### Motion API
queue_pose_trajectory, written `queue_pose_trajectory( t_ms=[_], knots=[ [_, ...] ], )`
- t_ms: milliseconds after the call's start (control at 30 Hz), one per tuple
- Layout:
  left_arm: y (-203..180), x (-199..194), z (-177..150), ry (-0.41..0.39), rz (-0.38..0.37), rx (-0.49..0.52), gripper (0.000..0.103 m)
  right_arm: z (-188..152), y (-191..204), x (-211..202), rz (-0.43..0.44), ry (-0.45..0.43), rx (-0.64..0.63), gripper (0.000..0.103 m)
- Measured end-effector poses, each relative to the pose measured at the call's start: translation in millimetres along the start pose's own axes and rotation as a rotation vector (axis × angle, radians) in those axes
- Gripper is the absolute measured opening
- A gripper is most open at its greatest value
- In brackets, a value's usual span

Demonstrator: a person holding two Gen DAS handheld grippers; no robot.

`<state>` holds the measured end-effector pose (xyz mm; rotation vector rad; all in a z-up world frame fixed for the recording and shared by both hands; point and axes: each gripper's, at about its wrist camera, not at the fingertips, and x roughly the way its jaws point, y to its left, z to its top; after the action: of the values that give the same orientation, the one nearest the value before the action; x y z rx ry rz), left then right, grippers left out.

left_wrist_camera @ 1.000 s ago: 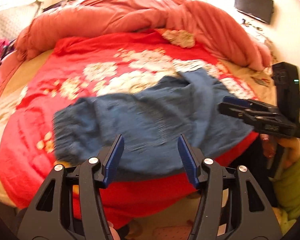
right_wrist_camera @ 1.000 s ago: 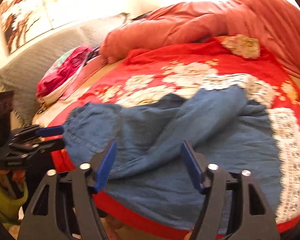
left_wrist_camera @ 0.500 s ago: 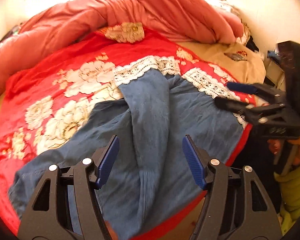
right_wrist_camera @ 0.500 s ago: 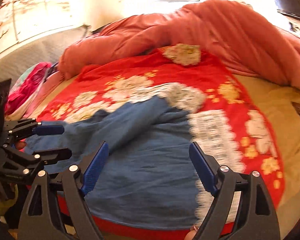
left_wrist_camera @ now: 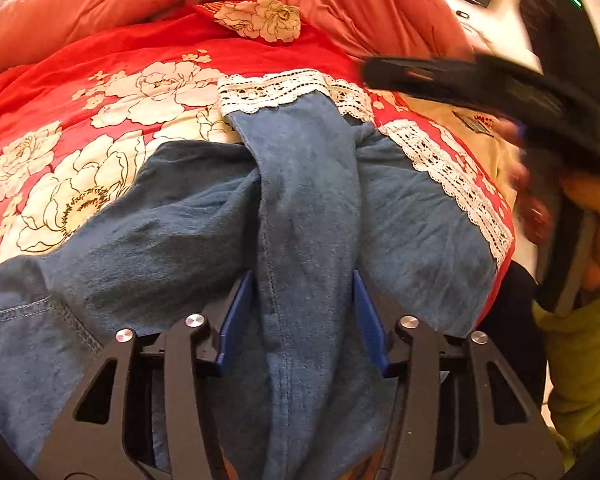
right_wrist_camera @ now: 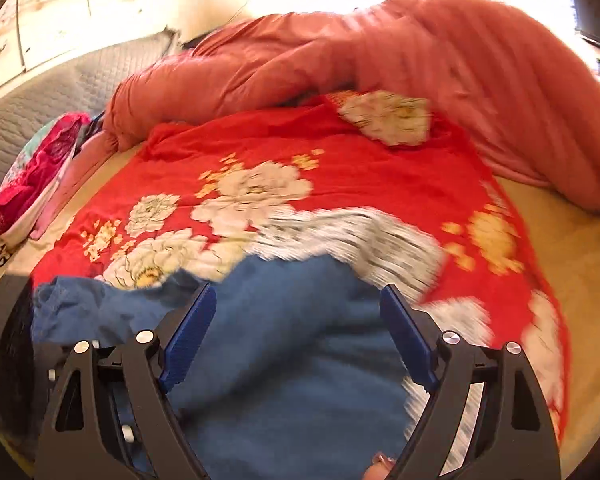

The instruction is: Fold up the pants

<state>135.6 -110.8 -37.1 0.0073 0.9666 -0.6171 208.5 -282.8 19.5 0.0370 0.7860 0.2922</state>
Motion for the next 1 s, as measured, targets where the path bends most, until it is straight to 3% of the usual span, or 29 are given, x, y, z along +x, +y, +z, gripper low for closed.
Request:
queue_pose_trajectory(
  t_ms=[167, 333, 467, 500, 567, 600, 667, 833, 1000],
  knots=[
    [6, 0, 2, 0.005, -0.032, -0.043, 0.029, 32, 33, 66, -0.037, 0.115, -0.093, 0.083],
    [13, -1, 4, 0.006, -0.052, -0.080, 0.027, 53, 35, 116, -0.025, 0.210, -0.054, 0.082],
    [14, -1, 5, 0.006, -0.046, -0.080, 0.027, 55, 34, 150, -0.112, 0.281, -0.074, 0.080],
    [13, -2, 5, 0.005, -0.044, -0.077, 0.027, 54, 31, 156, -0.119, 0.289, -0.067, 0.075],
    [13, 0, 7, 0.003, -0.042, -0.075, 0.027, 52, 24, 161, -0.125, 0.273, -0.057, 0.047],
    [13, 1, 7, 0.005, -0.043, -0.080, 0.027, 52, 21, 159, -0.127, 0.253, -0.054, 0.039],
    [15, 1, 8, 0.003, -0.046, -0.090, 0.027, 52, 10, 150, -0.087, 0.219, -0.019, 0.012],
    [20, 2, 15, -0.013, -0.042, -0.098, 0.027, 43, -21, 97, 0.008, 0.103, 0.119, 0.010],
    [19, -3, 14, -0.026, -0.031, -0.078, 0.026, 25, -52, 26, 0.028, -0.016, 0.234, 0.008]
  ],
)
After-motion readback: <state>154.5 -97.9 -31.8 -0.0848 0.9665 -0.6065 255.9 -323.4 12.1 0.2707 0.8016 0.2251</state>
